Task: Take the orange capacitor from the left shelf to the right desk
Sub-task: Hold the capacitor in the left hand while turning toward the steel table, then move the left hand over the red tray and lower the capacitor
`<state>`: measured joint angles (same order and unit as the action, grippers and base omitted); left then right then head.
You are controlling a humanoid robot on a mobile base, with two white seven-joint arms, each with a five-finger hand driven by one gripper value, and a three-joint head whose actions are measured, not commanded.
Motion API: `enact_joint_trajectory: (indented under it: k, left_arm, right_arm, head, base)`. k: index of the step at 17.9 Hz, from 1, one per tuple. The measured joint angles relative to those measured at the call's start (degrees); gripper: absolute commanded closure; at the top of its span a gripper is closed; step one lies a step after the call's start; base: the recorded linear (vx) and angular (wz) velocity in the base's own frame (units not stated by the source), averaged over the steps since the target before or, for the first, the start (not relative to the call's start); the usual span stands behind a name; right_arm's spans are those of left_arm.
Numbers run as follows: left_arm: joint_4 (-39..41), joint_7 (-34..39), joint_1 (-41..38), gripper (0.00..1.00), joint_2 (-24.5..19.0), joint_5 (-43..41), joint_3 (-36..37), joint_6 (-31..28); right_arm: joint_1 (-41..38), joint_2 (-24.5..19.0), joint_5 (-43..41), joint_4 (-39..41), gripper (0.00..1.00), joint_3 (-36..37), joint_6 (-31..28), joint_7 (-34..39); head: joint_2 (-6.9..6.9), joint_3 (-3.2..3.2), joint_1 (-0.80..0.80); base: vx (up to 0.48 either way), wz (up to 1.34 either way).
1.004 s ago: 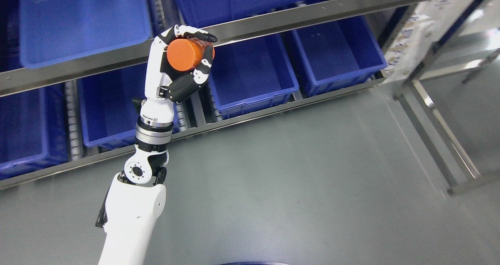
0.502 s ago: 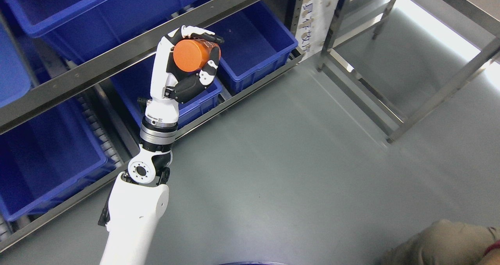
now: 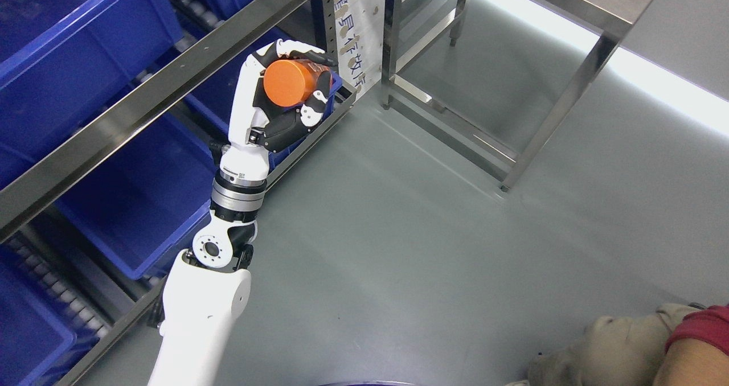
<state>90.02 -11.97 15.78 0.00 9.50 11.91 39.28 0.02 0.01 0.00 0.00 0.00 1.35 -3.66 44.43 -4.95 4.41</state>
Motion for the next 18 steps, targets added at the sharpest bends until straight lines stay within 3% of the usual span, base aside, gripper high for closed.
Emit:
enact_joint_trajectory:
  k: [11, 18]
  left_arm:
    - [-0.26, 0.04, 0.60, 0.98, 0.00, 0.21, 1.46, -0.12]
    - [-0.36, 0.10, 0.88, 0.98, 0.00, 0.25, 6.68, -2.43]
  right_arm:
    - [-0.05, 0.00, 0.00, 0.00, 0.00, 0.01, 0.00, 0.00]
    - [-0.05, 0.01, 0.00, 0.00, 0.00, 0.01, 0.00, 0.00]
  head:
    - [0.00, 0.00, 0.00]
    - [0.00, 0.00, 0.00]
  base:
    - [0.303, -0.21]
    - [0.366, -0.20]
